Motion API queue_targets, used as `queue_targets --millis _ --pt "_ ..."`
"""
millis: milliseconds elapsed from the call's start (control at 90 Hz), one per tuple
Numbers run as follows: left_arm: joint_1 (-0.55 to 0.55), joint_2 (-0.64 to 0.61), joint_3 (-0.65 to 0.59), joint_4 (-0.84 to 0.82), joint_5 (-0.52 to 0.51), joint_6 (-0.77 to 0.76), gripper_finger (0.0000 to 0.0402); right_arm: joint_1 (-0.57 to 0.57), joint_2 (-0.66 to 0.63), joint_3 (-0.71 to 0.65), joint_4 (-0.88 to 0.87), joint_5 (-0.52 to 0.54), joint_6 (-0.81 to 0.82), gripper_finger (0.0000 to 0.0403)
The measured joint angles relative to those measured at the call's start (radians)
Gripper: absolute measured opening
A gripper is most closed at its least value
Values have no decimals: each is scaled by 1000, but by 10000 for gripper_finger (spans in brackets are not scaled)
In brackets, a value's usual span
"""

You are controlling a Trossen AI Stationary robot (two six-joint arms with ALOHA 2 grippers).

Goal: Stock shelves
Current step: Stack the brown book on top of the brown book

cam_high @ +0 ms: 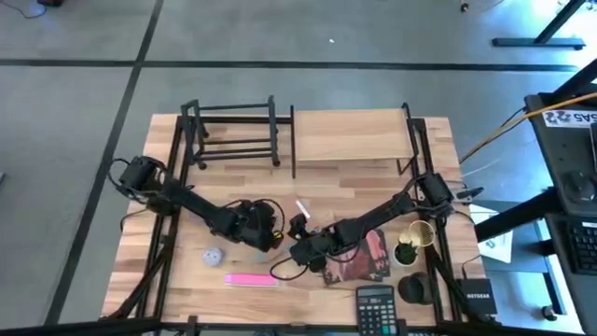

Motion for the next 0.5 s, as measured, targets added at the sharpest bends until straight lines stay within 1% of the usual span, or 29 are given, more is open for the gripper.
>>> queue_targets --millis 111,167,267,311,378,500 --pt "24 42 4 52 54 -7 0 1 17 2 23 3 -71 285" --pt "31 55 4 77 82 0 0 2 33 3 46 25 -98 285" --pt "35 71 4 98 116 16 0 8 46 3 55 84 -103 285" --pt "35 72 5 96 122 16 0 15 46 3 56 104 -89 285" --pt "33 73 5 96 127 16 0 28 38 4 61 167 -59 285" --pt "33 73 5 95 128 18 0 53 16 -1 61 250 -56 284"
